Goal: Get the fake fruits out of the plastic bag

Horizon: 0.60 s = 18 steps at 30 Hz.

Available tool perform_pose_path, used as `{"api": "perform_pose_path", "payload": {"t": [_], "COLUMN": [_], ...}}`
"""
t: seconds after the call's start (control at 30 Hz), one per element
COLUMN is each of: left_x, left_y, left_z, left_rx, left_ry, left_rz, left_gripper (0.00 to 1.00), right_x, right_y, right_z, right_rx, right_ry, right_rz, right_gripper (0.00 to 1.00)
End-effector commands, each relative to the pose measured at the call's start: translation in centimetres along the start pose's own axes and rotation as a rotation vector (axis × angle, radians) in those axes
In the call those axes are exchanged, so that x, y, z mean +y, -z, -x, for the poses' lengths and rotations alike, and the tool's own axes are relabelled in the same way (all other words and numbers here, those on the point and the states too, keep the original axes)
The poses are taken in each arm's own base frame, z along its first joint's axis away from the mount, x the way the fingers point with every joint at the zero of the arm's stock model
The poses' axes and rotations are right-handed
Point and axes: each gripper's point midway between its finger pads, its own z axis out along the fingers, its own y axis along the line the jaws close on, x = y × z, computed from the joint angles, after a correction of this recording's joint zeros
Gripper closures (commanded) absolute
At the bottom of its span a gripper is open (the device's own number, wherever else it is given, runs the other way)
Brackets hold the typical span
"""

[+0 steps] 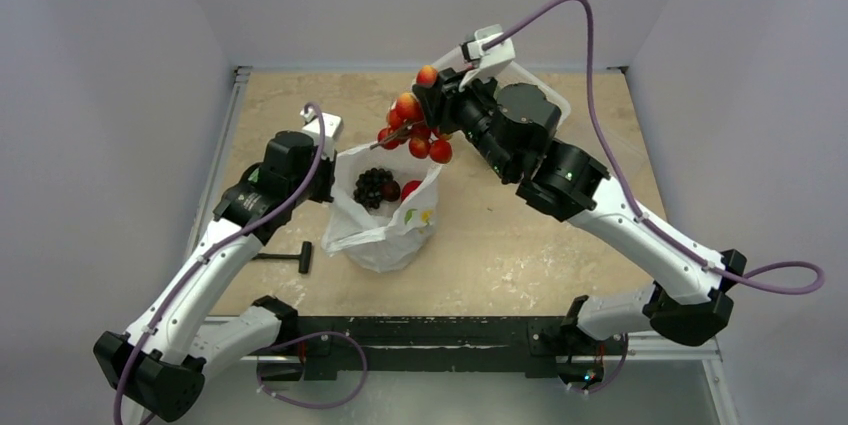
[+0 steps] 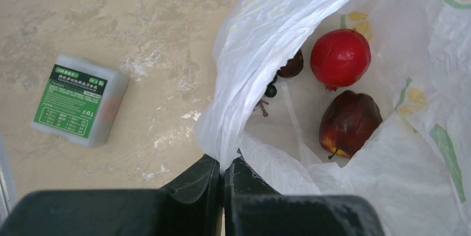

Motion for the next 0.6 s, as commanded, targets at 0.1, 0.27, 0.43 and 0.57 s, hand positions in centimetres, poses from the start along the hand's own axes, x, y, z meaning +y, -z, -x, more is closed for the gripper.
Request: {"api": "perform_pose_path", "payload": {"t": [0.1,0.27,0.43,0.57], "left_x": [2.0,2.3,2.4,2.5], "left_y": [1.2,1.1,1.0,1.1], "left_z": [1.5,1.5,1.4,1.4], "left_rx": [-0.086,-0.083,-0.074,-0.078], "left_ry": [0.043,0.046,0.048,0.047], "left_rz": [0.115,0.137,0.143,0.148], "left_gripper": [1.0,1.0,1.0,1.0], "right_x": [-9.7,-15.1,-19.5,-23.2], "right_y": [2.9,3.9,2.3,-0.5], "right_z": [5.9,5.8,3.9,2.4], "right_rx": [-0.151,-0.193,-0.17,-0.173], "right_ry": [0.028,0.016,0.093,0.083], "right_rz": [-0.379,-0.548,-0.701,-0.716], "right_gripper": [1.0,1.0,1.0,1.0]}}
